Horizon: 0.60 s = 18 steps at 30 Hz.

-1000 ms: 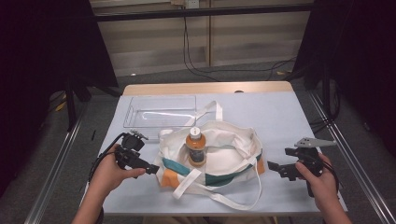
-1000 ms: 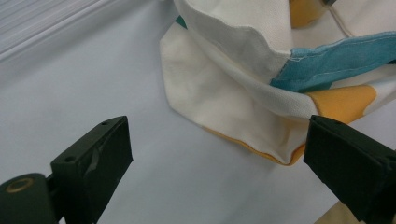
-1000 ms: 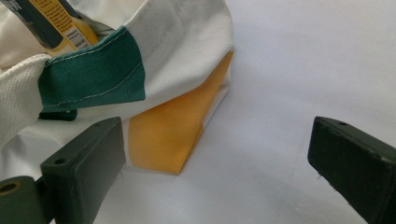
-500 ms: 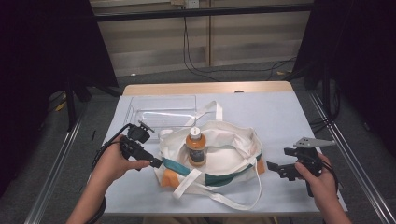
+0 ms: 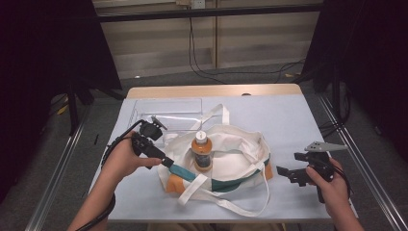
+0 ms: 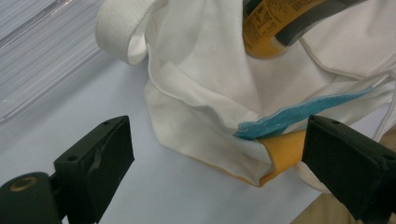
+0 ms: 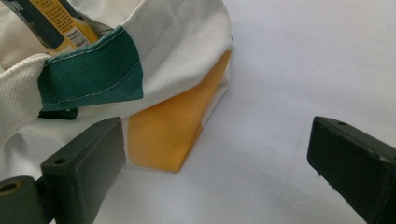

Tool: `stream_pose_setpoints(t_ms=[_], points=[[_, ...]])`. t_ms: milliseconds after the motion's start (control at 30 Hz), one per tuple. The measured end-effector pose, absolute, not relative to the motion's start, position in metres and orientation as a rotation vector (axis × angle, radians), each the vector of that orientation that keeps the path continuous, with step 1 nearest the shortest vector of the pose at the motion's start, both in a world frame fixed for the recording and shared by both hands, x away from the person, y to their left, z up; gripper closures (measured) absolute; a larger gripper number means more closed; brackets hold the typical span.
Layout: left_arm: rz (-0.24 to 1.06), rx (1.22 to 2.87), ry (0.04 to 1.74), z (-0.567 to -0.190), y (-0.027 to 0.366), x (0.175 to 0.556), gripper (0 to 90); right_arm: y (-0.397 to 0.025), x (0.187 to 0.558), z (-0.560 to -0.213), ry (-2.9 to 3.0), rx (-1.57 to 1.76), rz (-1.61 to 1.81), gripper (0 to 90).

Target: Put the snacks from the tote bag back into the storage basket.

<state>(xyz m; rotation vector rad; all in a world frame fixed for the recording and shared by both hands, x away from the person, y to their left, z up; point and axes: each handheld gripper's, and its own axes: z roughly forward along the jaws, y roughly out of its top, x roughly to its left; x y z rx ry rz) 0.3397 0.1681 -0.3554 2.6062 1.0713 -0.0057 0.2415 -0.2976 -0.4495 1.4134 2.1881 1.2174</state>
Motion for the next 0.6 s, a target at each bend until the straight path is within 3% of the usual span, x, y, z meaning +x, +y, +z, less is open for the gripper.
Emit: stream_pose_setpoints(t_ms=[600], points=[[-0.024,2.655,1.019,-0.347,0.138,0.349,9.1,-0.299,0.239,-0.449,2.189,1.415,1.221,3.9]])
